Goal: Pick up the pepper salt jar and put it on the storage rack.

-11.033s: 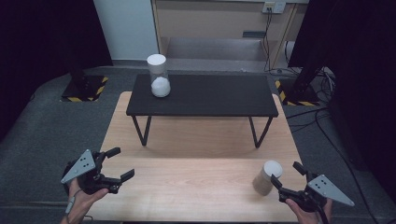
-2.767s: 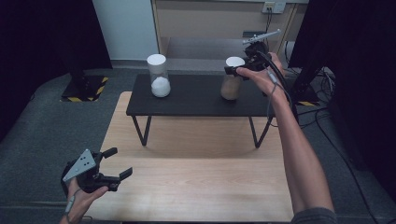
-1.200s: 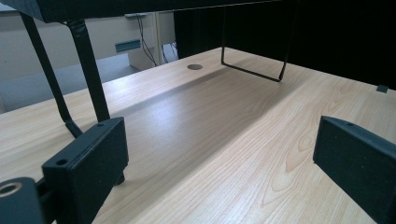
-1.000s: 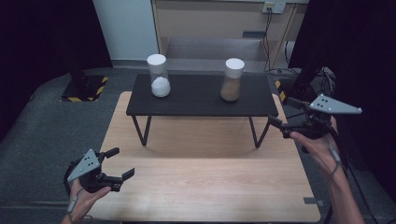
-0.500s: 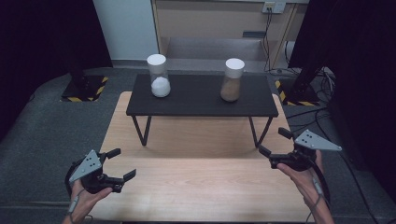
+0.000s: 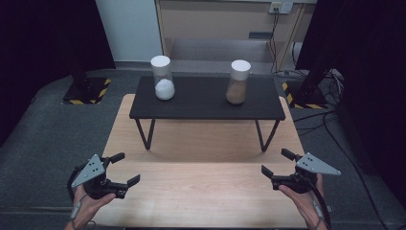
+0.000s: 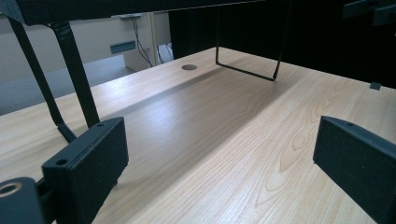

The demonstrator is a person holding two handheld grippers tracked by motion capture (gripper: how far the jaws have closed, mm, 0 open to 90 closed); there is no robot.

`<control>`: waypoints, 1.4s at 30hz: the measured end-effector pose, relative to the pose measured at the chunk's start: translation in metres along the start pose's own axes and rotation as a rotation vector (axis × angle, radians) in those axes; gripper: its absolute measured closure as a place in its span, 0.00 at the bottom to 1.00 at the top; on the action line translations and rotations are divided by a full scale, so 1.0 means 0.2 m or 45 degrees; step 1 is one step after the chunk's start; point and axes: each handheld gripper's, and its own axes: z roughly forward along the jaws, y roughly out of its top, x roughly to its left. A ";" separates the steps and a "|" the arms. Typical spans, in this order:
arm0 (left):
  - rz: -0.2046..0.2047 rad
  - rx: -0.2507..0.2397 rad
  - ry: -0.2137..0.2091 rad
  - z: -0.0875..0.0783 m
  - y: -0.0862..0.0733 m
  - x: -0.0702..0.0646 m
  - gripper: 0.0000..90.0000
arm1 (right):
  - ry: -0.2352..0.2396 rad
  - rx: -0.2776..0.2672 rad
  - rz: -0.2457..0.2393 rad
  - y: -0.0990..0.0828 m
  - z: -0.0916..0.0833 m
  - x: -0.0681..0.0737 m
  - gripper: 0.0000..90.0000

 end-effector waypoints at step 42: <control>-0.026 -0.065 0.066 -0.05 -0.01 0.01 0.02 | -0.111 0.026 -0.030 -0.18 -0.01 0.06 0.05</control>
